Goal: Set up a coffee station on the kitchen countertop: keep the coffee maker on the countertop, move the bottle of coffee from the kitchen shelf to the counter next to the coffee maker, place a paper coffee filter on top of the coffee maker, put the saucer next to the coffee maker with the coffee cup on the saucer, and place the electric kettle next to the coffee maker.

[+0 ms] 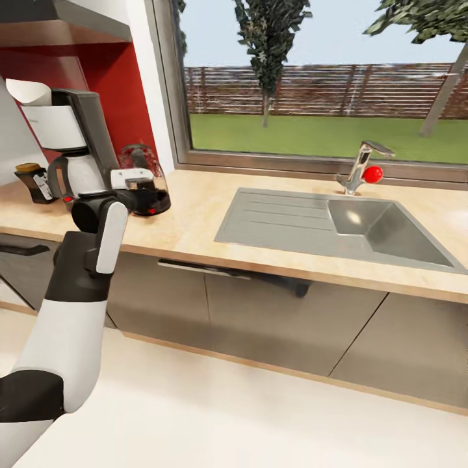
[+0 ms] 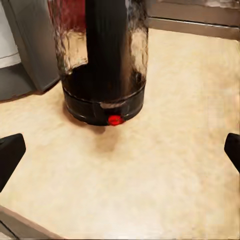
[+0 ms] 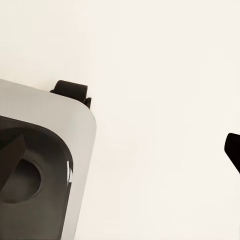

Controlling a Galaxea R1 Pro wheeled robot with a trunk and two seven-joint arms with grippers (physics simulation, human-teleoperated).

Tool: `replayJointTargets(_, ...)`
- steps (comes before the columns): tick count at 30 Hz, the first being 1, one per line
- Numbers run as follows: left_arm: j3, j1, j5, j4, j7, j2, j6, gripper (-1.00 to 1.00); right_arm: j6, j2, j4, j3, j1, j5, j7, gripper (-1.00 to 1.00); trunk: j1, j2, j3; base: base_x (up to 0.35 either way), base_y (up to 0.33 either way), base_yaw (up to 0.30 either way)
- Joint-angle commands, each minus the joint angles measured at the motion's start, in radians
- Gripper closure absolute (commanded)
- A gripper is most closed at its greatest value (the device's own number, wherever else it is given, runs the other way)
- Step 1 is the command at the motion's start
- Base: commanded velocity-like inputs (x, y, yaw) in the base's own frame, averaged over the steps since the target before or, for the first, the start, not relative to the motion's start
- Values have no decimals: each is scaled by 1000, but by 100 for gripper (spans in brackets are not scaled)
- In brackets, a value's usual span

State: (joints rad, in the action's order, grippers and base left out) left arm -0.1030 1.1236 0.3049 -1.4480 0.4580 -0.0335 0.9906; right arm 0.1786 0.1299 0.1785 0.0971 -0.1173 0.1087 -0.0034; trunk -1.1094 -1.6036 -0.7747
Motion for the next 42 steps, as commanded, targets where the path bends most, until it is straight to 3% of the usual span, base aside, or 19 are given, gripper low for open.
replayJointTargets(1, -2, 1, 43, -1, -4, -1, 3, -100, 2, 1, -1, 4, -1, 5, 0, -100, 0, 0, -1, -7, 0, 0)
replayJointTargets(2, -2, 1, 116, -2, -40, -2, 3, -100, 2, 1, -1, 4, -1, 5, -1, -100, 0, 0, -1, -4, 0, 0)
replayJointTargets(3, -2, 1, 148, -3, -62, -3, 3, -100, 2, 1, -1, 4, -1, 5, -1, -100, 0, 0, -1, -3, 0, 0)
replayJointTargets(4, -2, -7, 223, -3, -191, -4, 2, -100, 2, 1, -1, 4, -1, 5, -1, -100, 0, 0, -1, -2, 0, 0)
replayJointTargets(5, -1, -14, 234, -2, -240, -4, 2, -100, 2, 1, -1, 4, -1, 5, -1, -100, 0, 0, -1, -1, 0, 0)
replayJointTargets(8, -2, -56, 254, 4, -459, -5, -1, -100, 2, 1, -1, 4, -1, 5, -1, -100, 0, 0, -1, 0, 0, 0)
replayJointTargets(9, -2, -92, 261, 8, -616, -7, -5, -100, 2, 1, 0, 4, -1, 5, -1, -100, 0, 0, -1, 0, 0, 0)
replayJointTargets(13, -3, -175, 268, 19, -896, -30, -36, -100, 2, 1, 1, 3, -1, 5, -1, -100, 0, 0, -1, 0, 0, 0)
replayJointTargets(20, -4, -324, 271, 65, -1293, -116, -162, -100, 2, 2, 2, 3, -1, 5, -1, -100, 0, 0, -1, 0, 0, 0)
replayJointTargets(21, -4, -364, 271, 76, -1406, -145, -201, -100, 2, 2, 2, 3, -1, 5, -1, -100, 0, 0, -1, 0, 0, 0)
replayJointTargets(24, -4, -424, 271, 90, -1558, -188, -247, -100, 2, 2, 2, 2, -1, 5, -1, -100, 0, 0, -1, 0, 0, 0)
replayJointTargets(27, -3, -485, 270, 111, -1664, -224, -281, -100, 2, 3, 2, 2, -1, 5, -1, -100, 0, 0, -1, 0, 0, 0)
replayJointTargets(30, -3, -607, 269, 210, -1771, -267, -376, -100, 13, 5, 5, -1, -1, 4, -1, -100, 0, 0, -1, 0, 0, 0)
replayJointTargets(32, -3, -643, 269, 278, -1781, -271, -422, -100, 31, 6, 6, -3, -1, 3, -1, -100, 0, 0, -1, 0, 0, 0)
replayJointTargets(34, -3, -683, 269, 427, -1791, -275, -514, -100, 64, 8, 7, -5, -1, 0, -1, -100, 0, 0, -1, 0, 0, 0)
replayJointTargets(37, -3, -712, 268, 748, -1799, -278, -719, -100, 95, 10, 9, -8, -1, -2, -2, -100, 0, 0, -1, 0, 0, 0)
replayJointTargets(38, -4, -719, 268, 949, -1799, -278, -855, -100, 103, 11, 9, -9, -2, -3, -3, -100, 0, 0, -1, 0, 0, 0)
replayJointTargets(39, -7, -723, 269, 1195, -1796, -264, -1065, -100, 111, 15, 11, -10, -4, -6, -4, -100, 0, 0, -1, 0, 0, 0)
replayJointTargets(42, -6, -725, 273, 1343, -1780, -259, -1221, -100, 114, 36, 11, -12, -10, -10, -3, -100, 0, 0, -1, 0, 0, 0)
